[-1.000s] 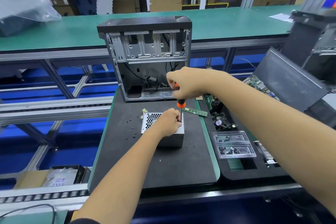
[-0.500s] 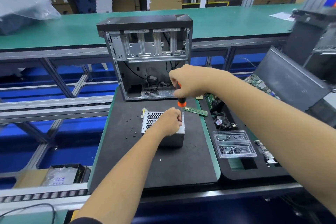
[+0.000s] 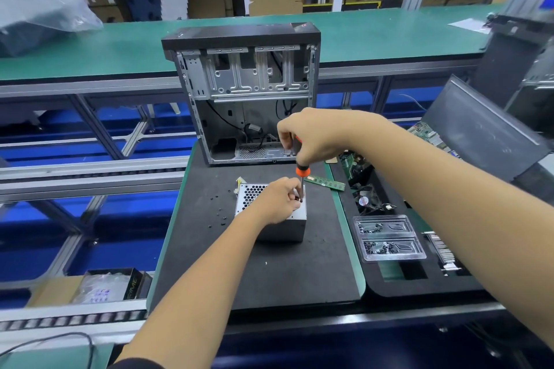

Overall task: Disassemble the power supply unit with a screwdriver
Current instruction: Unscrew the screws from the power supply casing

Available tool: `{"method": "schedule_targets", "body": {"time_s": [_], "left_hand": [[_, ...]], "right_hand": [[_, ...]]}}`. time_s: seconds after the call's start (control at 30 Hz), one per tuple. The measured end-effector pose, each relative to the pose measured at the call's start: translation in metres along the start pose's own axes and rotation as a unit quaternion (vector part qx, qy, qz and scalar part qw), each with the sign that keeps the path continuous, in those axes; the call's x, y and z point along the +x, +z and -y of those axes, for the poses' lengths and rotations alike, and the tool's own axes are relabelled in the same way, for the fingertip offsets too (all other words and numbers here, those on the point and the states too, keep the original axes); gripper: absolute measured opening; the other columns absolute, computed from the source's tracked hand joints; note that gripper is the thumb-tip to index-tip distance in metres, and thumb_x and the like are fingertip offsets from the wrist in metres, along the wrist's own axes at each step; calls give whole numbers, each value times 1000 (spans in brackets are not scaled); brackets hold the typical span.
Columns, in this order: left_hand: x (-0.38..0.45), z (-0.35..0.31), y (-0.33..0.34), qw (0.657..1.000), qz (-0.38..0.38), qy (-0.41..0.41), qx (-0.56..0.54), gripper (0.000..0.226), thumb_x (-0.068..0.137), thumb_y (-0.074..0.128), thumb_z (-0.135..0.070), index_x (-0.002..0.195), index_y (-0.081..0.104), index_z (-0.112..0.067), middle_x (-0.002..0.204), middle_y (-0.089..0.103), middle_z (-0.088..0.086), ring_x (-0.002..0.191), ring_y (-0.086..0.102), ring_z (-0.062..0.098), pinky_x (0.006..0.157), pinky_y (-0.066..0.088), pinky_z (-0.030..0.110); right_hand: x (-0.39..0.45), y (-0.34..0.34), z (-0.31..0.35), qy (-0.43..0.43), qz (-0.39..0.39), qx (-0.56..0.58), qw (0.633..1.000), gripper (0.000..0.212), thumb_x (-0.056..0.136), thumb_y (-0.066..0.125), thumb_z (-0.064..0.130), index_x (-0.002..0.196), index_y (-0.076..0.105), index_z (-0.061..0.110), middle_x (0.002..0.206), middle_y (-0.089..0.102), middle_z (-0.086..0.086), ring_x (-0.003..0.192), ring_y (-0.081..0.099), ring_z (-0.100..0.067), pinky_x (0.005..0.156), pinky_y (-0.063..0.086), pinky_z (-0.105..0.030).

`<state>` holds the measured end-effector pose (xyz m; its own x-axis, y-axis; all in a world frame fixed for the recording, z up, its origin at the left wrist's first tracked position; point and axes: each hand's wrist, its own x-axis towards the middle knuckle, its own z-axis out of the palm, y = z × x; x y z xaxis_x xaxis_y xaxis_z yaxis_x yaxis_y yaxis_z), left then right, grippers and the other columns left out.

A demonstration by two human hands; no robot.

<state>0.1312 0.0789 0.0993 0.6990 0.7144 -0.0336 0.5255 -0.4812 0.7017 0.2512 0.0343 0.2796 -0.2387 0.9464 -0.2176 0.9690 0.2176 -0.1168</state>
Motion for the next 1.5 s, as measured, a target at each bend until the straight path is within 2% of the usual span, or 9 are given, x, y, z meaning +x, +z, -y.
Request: {"method": "schedule_targets", "body": {"time_s": [0.1, 0.23, 0.4, 0.5, 0.67, 0.73, 1.07, 1.3, 1.5], "left_hand": [[-2, 0, 0, 1000, -13, 10, 4, 10, 84, 59, -3, 92, 63, -8, 83, 46, -1, 62, 44, 8, 64, 40, 17], [5, -6, -2, 999, 22, -10, 40, 9, 83, 58, -4, 90, 62, -9, 82, 45, -3, 70, 47, 15, 70, 40, 23], [10, -9, -3, 998, 36, -33, 35, 13, 82, 59, -2, 84, 59, -15, 72, 45, -12, 66, 47, 8, 57, 37, 13], [11, -8, -1, 999, 27, -31, 35, 15, 82, 59, -1, 80, 56, -16, 69, 47, -13, 62, 46, 1, 57, 36, 8], [13, -13, -1, 996, 43, -43, 64, 11, 84, 58, -5, 81, 55, -16, 82, 50, -4, 75, 49, 17, 76, 45, 30], [13, -13, 0, 995, 39, -43, 76, 10, 85, 57, -6, 82, 54, -14, 89, 52, 2, 79, 51, 20, 76, 47, 33], [10, -7, 7, 993, 21, -29, 115, 25, 88, 56, -7, 72, 40, -16, 91, 43, 4, 77, 48, 23, 71, 39, 31], [-4, 6, 0, 999, -36, -14, -16, 11, 83, 65, -7, 85, 60, -17, 81, 52, -4, 60, 45, 4, 58, 39, 7], [-6, 5, 8, 998, -53, 3, 13, 8, 85, 65, -14, 85, 61, -21, 85, 52, -5, 66, 48, 6, 67, 37, 17]], "right_hand": [[-3, -1, 0, -11, 12, 20, 1000, 20, 77, 61, 11, 94, 56, 18, 79, 54, 8, 69, 49, -9, 52, 35, -25], [2, 5, -2, 65, -40, -94, 993, 41, 90, 49, 56, 88, 51, 15, 77, 51, 0, 66, 48, -16, 52, 34, -30], [1, 3, 0, 10, -29, -30, 999, 12, 88, 55, 19, 97, 49, 13, 81, 54, -2, 67, 48, -19, 54, 38, -32], [-4, -1, 0, -25, -11, 30, 999, 24, 76, 59, 6, 97, 54, 16, 85, 57, 2, 71, 50, -13, 55, 39, -28], [-1, 4, -6, 40, -26, 1, 999, 29, 89, 57, 38, 92, 50, 10, 79, 65, -6, 58, 68, -21, 50, 42, -27], [1, 5, -8, 32, -39, 33, 998, 24, 90, 56, 33, 89, 52, 10, 79, 65, -5, 49, 67, -16, 45, 39, -23], [-1, 5, -10, 12, -73, 64, 995, 21, 72, 69, 16, 90, 57, 16, 76, 54, 9, 66, 48, -7, 49, 32, -23], [-1, 7, -15, 24, -110, 83, 990, 17, 74, 68, 19, 86, 59, 12, 77, 56, 5, 64, 46, -7, 50, 35, -25], [-3, 6, -15, 33, -126, 100, 986, 15, 74, 67, 20, 84, 59, 12, 69, 53, 7, 57, 44, -6, 47, 31, -24]]}}
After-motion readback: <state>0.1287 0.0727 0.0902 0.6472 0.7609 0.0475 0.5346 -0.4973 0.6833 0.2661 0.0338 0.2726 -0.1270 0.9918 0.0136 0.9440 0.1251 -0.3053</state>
